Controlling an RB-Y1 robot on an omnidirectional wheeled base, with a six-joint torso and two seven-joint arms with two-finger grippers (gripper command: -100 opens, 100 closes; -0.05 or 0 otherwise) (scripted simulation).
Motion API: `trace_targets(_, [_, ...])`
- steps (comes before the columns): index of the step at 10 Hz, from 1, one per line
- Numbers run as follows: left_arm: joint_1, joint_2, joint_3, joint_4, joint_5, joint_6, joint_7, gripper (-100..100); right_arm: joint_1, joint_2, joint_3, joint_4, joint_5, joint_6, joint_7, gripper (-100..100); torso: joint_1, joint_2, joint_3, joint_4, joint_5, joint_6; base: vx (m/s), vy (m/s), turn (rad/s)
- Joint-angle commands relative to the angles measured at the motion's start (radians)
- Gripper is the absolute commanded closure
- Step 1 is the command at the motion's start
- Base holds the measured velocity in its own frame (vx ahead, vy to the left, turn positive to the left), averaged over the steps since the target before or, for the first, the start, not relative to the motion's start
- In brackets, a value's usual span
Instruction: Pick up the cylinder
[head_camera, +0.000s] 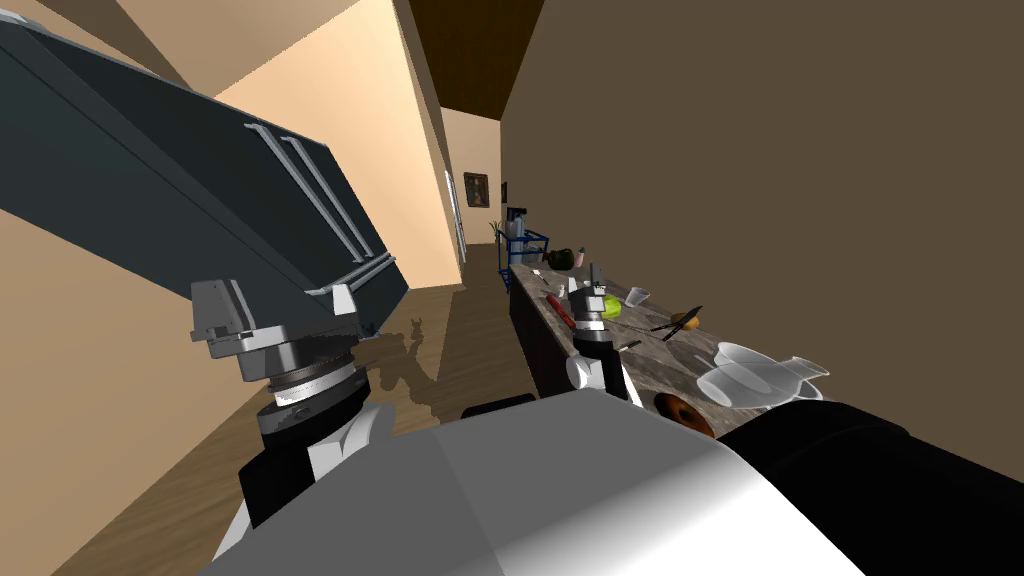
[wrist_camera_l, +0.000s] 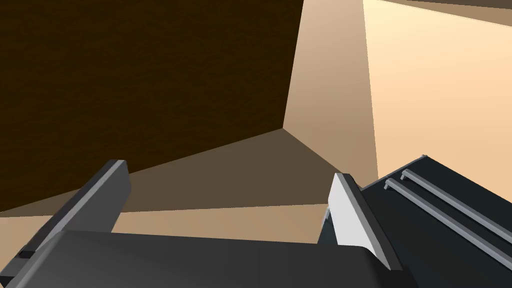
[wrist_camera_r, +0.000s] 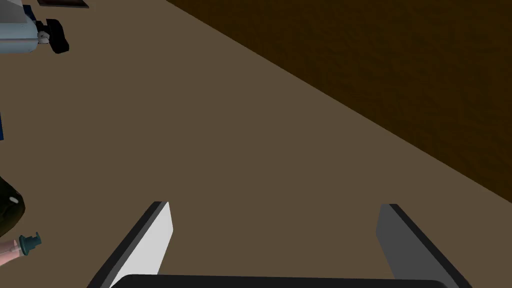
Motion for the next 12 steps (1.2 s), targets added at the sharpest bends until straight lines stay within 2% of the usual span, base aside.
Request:
trace_targets(1, [0.000, 0.000, 0.000, 0.000, 0.000, 0.000, 0.000, 0, 0.004, -0.045, -0.006, 0.008, -0.007, -0.003, 0.005, -100, 0.000, 0.000, 0.000, 0.000, 0.000, 0.000, 0.013, 0.008, -0.002])
trace_targets(5, [0.000, 0.000, 0.000, 0.000, 0.000, 0.000, 0.000, 0, 0.021, -0.160, -0.029, 0.037, -0.037, -0.014, 0.027, -100, 0.001, -0.002, -0.001, -0.001, 0.000, 0.000, 0.034, 0.019, -0.005])
trace_targets(8, [0.000, 0.000, 0.000, 0.000, 0.000, 0.000, 0.000, 0, 0.030, -0.229, -0.039, 0.051, -0.052, -0.019, 0.037, -100, 0.000, -0.002, -0.001, -0.001, 0.000, 0.000, 0.031, 0.013, -0.004])
trace_targets(12, [0.000, 0.000, 0.000, 0.000, 0.000, 0.000, 0.000, 0, 0.051, -0.351, -0.062, 0.087, -0.086, -0.030, 0.063, -100, 0.002, -0.003, -0.002, -0.001, 0.000, 0.000, 0.041, 0.024, -0.006])
